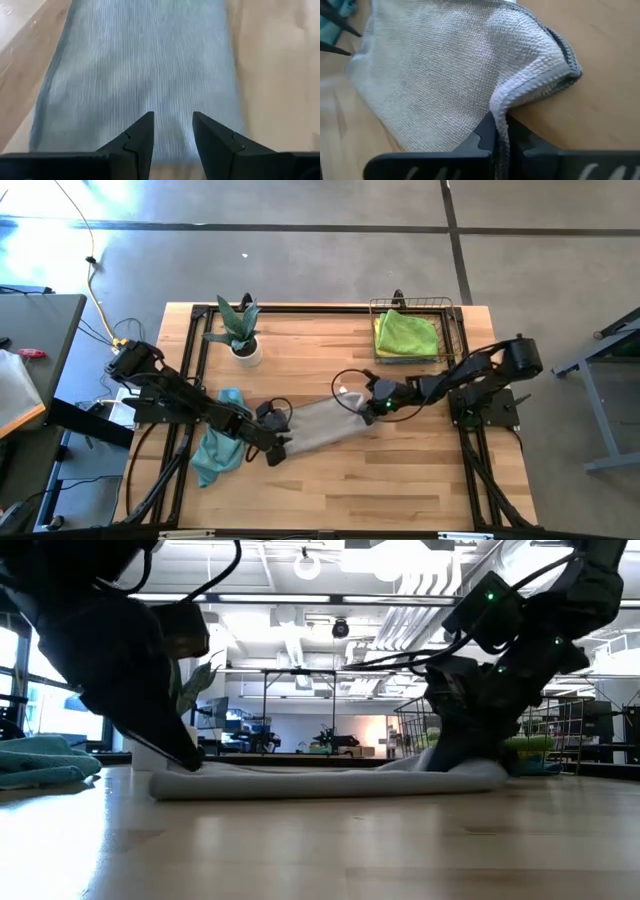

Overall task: Fold microfiber towels
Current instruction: Fold the gray towel

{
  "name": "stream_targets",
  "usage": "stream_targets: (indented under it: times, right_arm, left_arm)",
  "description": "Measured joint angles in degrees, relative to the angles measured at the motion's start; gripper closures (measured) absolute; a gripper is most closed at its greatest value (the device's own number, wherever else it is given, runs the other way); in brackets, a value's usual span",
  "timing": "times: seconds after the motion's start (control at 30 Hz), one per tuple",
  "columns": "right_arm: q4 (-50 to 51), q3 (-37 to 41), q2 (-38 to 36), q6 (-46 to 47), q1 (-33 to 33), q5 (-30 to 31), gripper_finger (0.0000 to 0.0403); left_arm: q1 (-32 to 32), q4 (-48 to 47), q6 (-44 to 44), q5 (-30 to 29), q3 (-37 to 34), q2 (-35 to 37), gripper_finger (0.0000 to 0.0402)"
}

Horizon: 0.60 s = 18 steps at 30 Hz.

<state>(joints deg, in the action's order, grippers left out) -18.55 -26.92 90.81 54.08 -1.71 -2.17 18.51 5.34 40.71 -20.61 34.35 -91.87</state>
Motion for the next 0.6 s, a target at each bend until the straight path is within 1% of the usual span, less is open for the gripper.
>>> stream_targets:
  times: [0.17, 0.23, 0.33, 0.43, 0.6]
  right_arm:
    - [10.1, -0.2, -6.1, 0.0, 0.2, 0.1, 0.0402]
    - [18.1, -1.8, -8.6, 0.0, 0.2, 0.5, 0.0402]
    - [32.5, -6.7, -11.1, -1.0, 0.1, 3.4, 0.0402]
    - [45.5, -12.9, -11.4, -2.9, 0.1, 6.0, 0.0402]
    - [58.4, -21.0, -9.1, -4.3, 0.1, 8.0, 0.0402]
  left_arm:
    - [-0.2, 0.0, -2.2, 1.6, 0.1, 1.5, 0.0275]
    - [-0.2, 0.4, -2.9, 1.6, 0.1, 1.9, 0.0275]
    - [-0.5, 0.4, -3.3, 1.6, 0.1, 1.9, 0.0275]
    - [-0.8, 0.4, -3.5, 1.9, 0.1, 1.9, 0.0275]
    - [-0.9, 0.2, -4.0, 2.0, 0.1, 1.9, 0.0275]
